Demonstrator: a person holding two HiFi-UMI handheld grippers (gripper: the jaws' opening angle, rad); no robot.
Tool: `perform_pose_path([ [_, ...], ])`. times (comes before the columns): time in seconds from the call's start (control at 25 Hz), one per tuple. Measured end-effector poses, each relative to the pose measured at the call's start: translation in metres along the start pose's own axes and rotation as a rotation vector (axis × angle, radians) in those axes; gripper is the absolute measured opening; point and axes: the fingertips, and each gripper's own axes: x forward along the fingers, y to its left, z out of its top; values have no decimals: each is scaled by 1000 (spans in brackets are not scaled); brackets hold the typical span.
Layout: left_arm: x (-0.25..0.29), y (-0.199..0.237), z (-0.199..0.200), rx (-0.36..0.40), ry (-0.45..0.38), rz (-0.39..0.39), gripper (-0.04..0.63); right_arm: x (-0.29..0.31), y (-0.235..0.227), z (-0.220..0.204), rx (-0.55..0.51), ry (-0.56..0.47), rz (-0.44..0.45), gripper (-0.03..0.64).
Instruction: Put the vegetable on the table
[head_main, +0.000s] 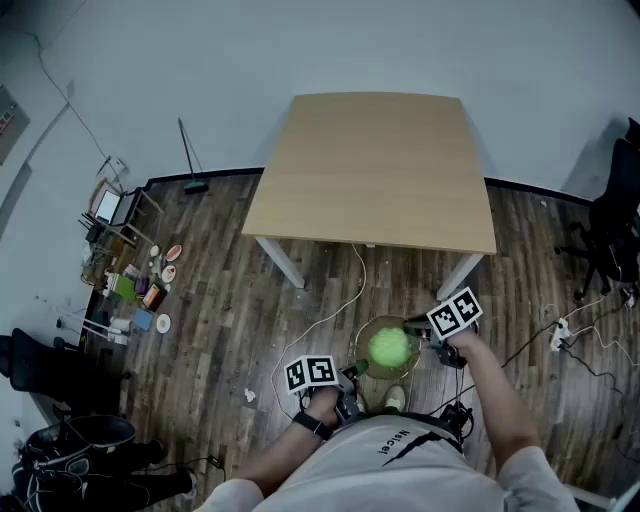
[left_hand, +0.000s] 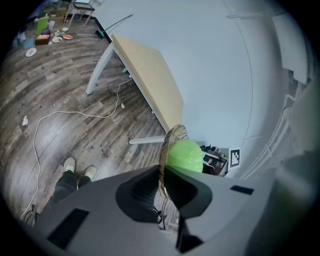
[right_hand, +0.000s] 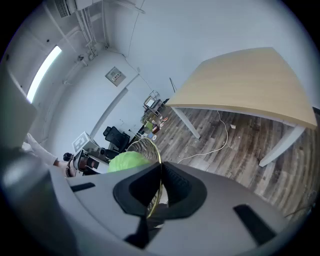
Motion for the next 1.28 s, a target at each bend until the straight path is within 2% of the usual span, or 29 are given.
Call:
perform_pose_path([
  [0.72,4,-6,-5,18,-19,5,41,-6,-2,1,0,-24,28,25],
  [1.0,19,-27,10,50,-40,-1,42,-20,-14,28,-42,-17,34,25],
  [1.28,40,-44,16,47,-69,-6,42,-38,-29,43,-88,-3,50,25],
])
